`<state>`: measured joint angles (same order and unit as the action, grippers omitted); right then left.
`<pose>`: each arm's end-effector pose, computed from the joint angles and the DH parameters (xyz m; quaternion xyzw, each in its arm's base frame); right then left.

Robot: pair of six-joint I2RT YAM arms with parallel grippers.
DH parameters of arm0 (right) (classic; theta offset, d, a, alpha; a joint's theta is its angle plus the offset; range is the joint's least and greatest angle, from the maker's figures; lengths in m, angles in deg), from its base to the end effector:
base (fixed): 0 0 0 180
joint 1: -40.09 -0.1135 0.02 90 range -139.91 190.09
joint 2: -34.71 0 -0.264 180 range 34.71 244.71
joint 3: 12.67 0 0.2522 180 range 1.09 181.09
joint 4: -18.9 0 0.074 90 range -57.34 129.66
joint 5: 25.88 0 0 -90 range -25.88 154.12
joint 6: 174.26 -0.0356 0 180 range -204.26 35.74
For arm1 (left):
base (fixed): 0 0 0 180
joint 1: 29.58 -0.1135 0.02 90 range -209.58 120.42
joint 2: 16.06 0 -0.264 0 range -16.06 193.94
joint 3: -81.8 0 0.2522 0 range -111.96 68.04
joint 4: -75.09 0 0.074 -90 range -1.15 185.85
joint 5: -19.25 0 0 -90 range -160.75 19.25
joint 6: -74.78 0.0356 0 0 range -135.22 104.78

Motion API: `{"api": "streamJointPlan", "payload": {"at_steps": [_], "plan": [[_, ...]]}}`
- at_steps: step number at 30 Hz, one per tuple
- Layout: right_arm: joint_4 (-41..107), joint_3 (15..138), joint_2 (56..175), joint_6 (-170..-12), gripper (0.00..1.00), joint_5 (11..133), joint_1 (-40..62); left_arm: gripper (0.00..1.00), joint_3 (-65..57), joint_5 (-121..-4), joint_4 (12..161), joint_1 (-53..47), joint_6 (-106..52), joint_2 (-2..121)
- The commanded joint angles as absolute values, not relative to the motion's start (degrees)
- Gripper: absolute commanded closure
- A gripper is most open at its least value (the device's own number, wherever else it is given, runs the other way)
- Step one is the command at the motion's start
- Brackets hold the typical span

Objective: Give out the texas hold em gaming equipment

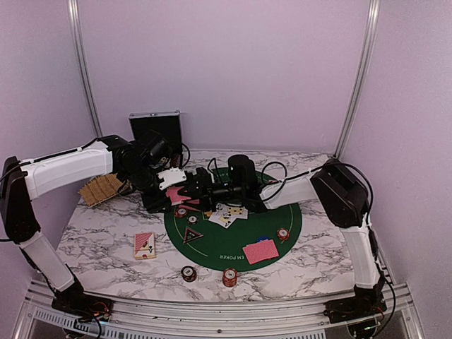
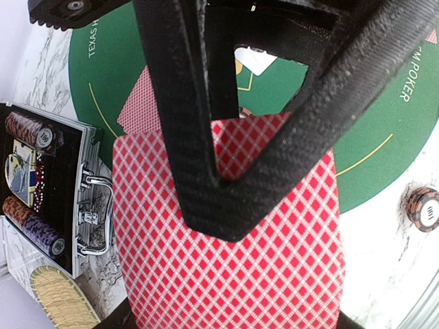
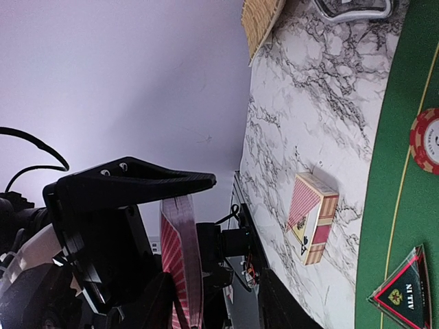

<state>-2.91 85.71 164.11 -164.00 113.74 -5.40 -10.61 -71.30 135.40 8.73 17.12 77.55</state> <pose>0.3308 0.3752 0.1720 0.0563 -0.7407 -0.6693 0.0132 0.2678 -0.2112 0.2754 0.5595 0.7915 -0.0082 0.2460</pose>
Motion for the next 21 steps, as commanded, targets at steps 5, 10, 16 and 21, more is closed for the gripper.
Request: {"api": "streamJointPlan", "payload": {"at_steps": [5, 10, 16, 21], "plan": [[-2.6, 84.3, 160.5, -162.9, 0.69, 113.2, -4.0, 1.00, -11.3, -71.1, 135.7, 8.7, 16.6, 76.7], [-4.0, 84.1, 159.7, -164.1, 0.76, 113.1, -3.6, 1.00, -11.3, -71.1, 135.7, 8.7, 16.6, 76.8], [-5.2, 83.5, 159.4, -164.9, 0.82, 113.1, -3.3, 1.00, -11.2, -71.2, 135.7, 8.7, 16.6, 76.8], [-6.0, 82.9, 158.6, -165.2, 0.92, 112.9, -3.1, 1.00, -10.9, -71.3, 135.7, 8.7, 16.7, 76.8]]}}
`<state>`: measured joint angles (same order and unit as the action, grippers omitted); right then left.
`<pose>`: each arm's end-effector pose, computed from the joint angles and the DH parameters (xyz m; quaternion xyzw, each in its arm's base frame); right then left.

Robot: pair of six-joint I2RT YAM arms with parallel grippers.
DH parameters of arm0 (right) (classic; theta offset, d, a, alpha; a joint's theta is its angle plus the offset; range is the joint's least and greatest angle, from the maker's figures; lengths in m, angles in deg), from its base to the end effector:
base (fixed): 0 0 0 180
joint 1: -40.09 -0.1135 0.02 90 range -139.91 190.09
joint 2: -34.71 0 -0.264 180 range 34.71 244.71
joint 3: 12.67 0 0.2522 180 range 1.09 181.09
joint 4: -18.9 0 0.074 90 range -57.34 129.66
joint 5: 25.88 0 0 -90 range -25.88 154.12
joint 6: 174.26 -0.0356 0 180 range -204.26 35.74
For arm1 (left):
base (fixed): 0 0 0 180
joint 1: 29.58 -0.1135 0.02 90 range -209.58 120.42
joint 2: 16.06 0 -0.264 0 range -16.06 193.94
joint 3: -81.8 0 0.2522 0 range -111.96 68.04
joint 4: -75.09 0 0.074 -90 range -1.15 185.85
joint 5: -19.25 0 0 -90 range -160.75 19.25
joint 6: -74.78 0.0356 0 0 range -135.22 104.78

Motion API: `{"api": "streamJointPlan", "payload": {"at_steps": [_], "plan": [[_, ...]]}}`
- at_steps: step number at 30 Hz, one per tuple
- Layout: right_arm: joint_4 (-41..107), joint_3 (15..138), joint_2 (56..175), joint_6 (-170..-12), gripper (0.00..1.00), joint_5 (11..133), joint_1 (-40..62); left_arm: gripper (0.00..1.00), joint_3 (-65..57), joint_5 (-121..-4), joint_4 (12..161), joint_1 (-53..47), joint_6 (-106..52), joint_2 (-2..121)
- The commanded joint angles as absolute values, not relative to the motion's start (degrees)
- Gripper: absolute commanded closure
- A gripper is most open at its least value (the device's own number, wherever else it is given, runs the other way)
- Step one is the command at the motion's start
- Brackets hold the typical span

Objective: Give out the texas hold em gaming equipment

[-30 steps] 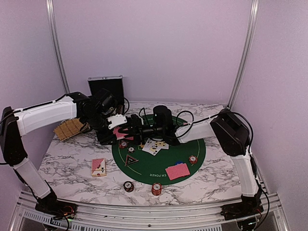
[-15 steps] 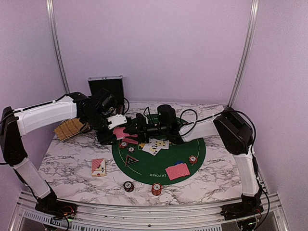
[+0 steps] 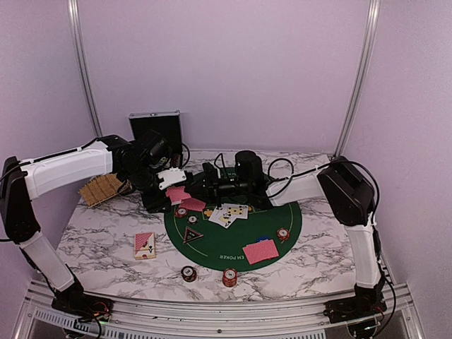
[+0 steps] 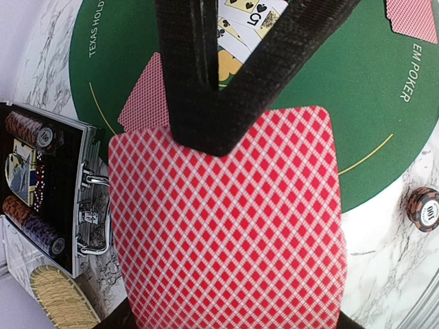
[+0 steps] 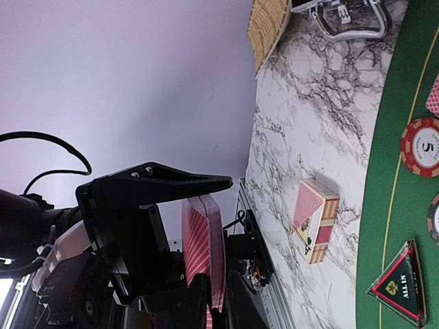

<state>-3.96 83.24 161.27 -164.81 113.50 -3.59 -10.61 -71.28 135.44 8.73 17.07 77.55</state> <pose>0.3361 0.3583 0.1838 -0.0440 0.7363 0.6752 0.0012 0.2678 -0.2111 0.2753 0.5592 0.7918 -0.0084 0.2456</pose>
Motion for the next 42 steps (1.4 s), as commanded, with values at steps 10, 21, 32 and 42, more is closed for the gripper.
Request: {"api": "streamJointPlan", "payload": {"at_steps": [10, 21, 32, 42], "plan": [[-2.3, 82.6, 157.0, -162.6, 1.00, 112.8, -2.5, 1.00, -10.7, -71.2, 135.7, 8.7, 16.5, 76.8], [-6.4, 76.0, 152.9, -164.6, 1.00, 113.7, 0.4, 1.00, -10.6, -71.4, 135.7, 8.6, 16.5, 76.7], [-7.2, 63.0, 146.1, -162.5, 1.00, 115.9, 7.1, 1.00, -10.3, -71.5, 135.7, 8.7, 16.5, 76.7], [12.2, 58.9, 143.0, -145.9, 1.00, 115.2, 14.4, 1.00, -10.6, -71.5, 135.8, 8.7, 16.3, 76.8]]}}
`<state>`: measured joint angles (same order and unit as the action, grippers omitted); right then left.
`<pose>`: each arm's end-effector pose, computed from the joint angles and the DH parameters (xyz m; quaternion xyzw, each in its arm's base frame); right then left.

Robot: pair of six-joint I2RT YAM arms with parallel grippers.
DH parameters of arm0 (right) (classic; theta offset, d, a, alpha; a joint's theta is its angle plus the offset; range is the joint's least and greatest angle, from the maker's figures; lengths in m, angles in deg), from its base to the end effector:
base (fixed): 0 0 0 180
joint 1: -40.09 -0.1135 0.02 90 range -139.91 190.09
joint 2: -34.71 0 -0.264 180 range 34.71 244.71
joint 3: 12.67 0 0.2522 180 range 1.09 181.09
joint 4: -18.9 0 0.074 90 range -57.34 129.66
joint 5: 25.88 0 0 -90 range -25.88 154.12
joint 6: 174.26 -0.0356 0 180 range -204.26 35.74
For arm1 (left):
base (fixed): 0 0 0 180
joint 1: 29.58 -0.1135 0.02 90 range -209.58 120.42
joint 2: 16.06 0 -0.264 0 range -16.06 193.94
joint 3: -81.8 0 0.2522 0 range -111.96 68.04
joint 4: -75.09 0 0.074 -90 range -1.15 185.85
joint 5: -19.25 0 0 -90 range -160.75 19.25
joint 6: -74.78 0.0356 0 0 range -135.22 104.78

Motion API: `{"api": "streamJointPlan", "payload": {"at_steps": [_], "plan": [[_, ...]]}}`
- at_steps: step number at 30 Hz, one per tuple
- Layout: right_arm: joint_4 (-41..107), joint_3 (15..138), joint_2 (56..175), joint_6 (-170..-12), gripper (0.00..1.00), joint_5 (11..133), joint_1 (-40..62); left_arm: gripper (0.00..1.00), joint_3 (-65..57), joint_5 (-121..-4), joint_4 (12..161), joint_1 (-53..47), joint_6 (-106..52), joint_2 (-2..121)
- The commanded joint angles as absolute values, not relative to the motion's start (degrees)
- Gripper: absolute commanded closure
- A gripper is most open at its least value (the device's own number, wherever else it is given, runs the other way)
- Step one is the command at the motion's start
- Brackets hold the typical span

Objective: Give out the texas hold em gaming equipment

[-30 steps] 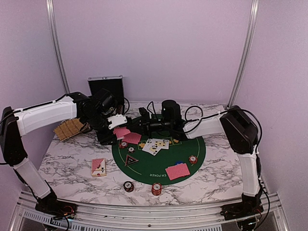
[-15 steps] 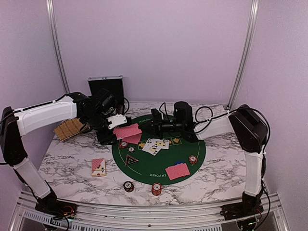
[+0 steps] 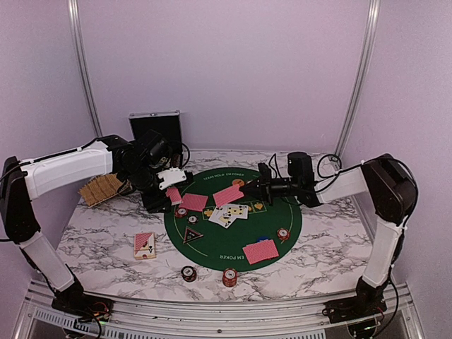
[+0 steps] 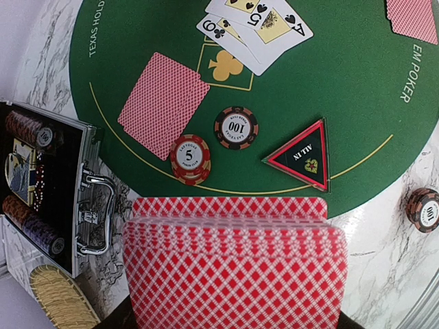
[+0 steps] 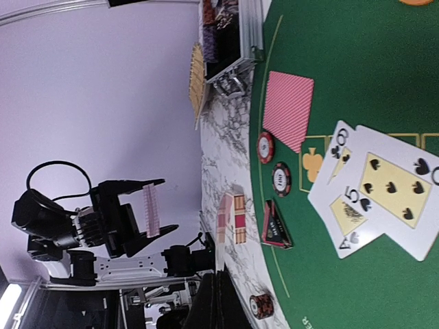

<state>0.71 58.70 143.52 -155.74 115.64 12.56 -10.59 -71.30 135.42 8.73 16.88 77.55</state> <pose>0.3384 0.2078 0.1784 0.0415 0.7751 0.6266 0.0691 0.2678 -0.2111 0.2752 0.5579 0.7927 -0.0087 0.2456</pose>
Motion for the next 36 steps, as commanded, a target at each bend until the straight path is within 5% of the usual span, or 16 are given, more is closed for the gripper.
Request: {"api": "streamJointPlan", "payload": {"at_steps": [1, 31, 36], "plan": [[13.2, 58.8, 143.3, -144.6, 1.00, 114.8, 14.9, 1.00, -10.5, -71.5, 135.8, 8.7, 16.3, 76.7], [50.0, 74.0, 151.6, -115.6, 1.00, 96.1, 17.3, 1.00, -10.3, -71.3, 136.0, 8.7, 16.3, 76.4], [51.5, 74.7, 151.8, -114.7, 0.81, 95.9, 17.3, 1.00, -10.4, -71.2, 136.0, 8.8, 16.2, 76.6]]}}
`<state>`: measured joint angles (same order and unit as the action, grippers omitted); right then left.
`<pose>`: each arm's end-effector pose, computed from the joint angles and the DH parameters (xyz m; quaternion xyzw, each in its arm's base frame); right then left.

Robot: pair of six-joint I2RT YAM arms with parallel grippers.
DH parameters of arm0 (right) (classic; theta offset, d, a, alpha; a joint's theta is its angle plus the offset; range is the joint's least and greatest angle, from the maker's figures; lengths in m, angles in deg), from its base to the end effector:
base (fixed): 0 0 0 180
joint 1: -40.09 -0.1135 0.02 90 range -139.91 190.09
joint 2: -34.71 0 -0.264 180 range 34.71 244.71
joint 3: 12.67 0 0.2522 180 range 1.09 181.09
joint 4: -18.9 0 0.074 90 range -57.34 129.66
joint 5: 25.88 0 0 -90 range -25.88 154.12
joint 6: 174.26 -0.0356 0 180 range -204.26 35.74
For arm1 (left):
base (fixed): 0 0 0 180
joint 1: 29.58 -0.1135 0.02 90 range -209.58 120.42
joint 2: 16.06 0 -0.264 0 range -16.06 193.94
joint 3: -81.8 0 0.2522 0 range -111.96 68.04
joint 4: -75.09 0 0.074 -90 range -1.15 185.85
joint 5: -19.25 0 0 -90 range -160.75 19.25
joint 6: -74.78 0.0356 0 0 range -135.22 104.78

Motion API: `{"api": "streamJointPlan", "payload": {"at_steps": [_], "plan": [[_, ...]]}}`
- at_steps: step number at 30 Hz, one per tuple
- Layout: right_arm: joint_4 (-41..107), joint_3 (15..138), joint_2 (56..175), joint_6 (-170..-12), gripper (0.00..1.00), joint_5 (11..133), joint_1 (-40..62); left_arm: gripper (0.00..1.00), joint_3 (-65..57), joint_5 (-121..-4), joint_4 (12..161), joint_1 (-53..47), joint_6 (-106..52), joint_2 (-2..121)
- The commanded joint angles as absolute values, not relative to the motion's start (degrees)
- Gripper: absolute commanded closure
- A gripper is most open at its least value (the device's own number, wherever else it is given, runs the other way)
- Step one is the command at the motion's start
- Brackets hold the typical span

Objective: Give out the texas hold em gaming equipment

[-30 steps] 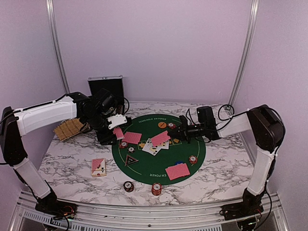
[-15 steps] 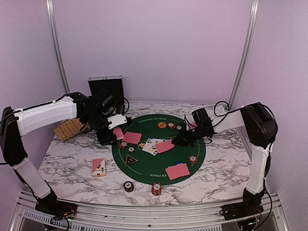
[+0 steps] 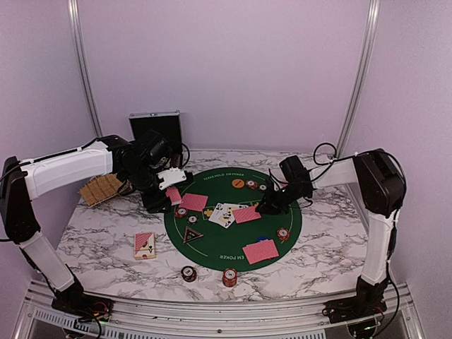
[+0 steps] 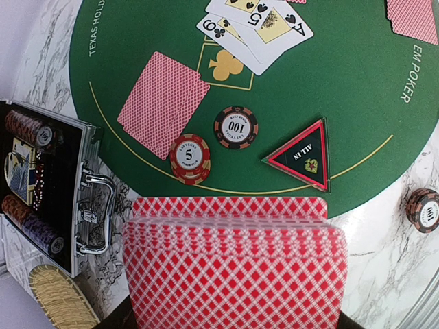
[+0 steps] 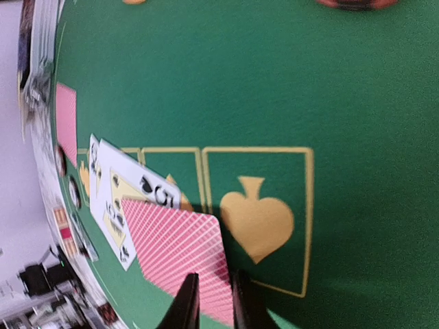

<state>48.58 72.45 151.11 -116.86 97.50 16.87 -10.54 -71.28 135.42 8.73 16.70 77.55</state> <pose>0.3629 0.1770 0.1283 0.0041 0.9301 0.3581 0.0821 0.2677 -0.2111 0.2750 0.5567 0.7936 -0.0092 0.2452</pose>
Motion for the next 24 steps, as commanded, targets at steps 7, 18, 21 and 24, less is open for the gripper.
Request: {"api": "streamJointPlan", "payload": {"at_steps": [7, 18, 21, 24], "plan": [[55.4, 76.8, 149.7, -113.3, 0.55, 91.0, 17.2, 1.00, -10.5, -71.3, 136.0, 8.9, 16.3, 76.7], [35.5, 73.0, 139.7, -127.2, 0.15, 100.3, 13.2, 1.00, -11.0, -71.3, 136.0, 8.9, 16.2, 76.4], [28.9, 74.1, 141.7, -132.9, 0.15, 104.5, 9.8, 1.00, -11.3, -71.0, 136.1, 8.9, 16.1, 76.5], [20.9, 74.0, 144.4, -139.5, 0.14, 107.5, 6.4, 1.00, -11.7, -71.0, 136.1, 9.0, 15.8, 76.7]]}}
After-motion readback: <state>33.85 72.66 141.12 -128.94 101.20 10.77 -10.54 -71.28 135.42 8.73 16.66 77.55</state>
